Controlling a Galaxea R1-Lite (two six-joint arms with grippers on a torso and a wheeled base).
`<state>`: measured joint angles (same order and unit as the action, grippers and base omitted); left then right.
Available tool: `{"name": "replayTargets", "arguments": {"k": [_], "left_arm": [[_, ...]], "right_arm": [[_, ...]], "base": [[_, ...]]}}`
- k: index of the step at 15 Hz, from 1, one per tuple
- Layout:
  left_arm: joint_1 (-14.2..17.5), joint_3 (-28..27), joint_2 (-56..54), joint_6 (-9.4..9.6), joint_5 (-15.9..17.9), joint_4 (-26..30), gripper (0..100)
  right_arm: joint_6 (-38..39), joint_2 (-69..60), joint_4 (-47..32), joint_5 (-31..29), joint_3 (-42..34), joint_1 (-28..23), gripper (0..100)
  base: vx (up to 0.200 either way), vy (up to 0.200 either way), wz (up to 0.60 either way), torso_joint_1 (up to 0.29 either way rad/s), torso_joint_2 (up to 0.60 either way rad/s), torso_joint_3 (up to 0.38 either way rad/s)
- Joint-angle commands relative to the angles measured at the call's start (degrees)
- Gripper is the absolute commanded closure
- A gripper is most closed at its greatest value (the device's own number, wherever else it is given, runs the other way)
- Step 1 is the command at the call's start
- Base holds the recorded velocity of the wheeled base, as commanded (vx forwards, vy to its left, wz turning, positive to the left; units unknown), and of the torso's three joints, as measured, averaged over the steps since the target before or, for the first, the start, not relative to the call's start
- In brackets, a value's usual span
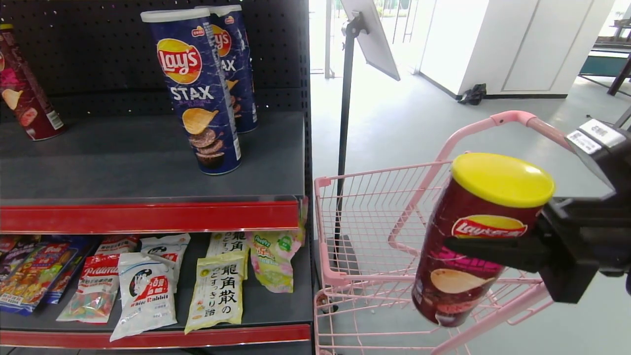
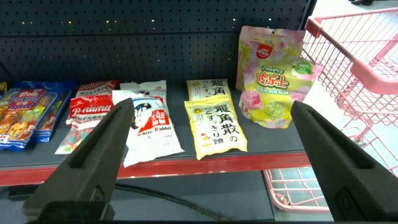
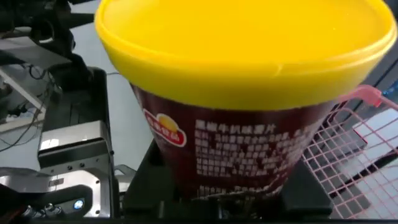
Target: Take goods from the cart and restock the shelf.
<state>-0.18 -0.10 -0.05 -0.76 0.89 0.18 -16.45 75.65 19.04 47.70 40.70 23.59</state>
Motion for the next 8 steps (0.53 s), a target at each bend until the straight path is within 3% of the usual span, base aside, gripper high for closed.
{"name": "replayTargets", "arguments": {"k": [1,4,6,8], "left_arm": [[0.0,0.0,0.0,-0.04,0.0,0.0,0],[0.0,0.0,0.0,-0.04,0.0,0.0,0],[0.0,0.0,0.0,-0.04,0.0,0.0,0],[0.0,0.0,0.0,-0.04,0.0,0.0,0]], "right_arm": [[0.7,-3.2,-0.1,-8.8,-4.2,8.4,100],[0.4,-3.1,-0.4,-10.2,-5.9,13.4,100],[0.5,-2.4,-0.5,-14.4,-6.3,18.2,100],[0.5,-0.9,-0.4,-16.1,-4.9,18.7,100]], "base": [[0.000,0.000,0.00,0.000,0.00,0.000],[0.000,0.000,0.00,0.000,0.00,0.000],[0.000,0.000,0.00,0.000,0.00,0.000],[0.000,0.000,0.00,0.000,0.00,0.000]]}}
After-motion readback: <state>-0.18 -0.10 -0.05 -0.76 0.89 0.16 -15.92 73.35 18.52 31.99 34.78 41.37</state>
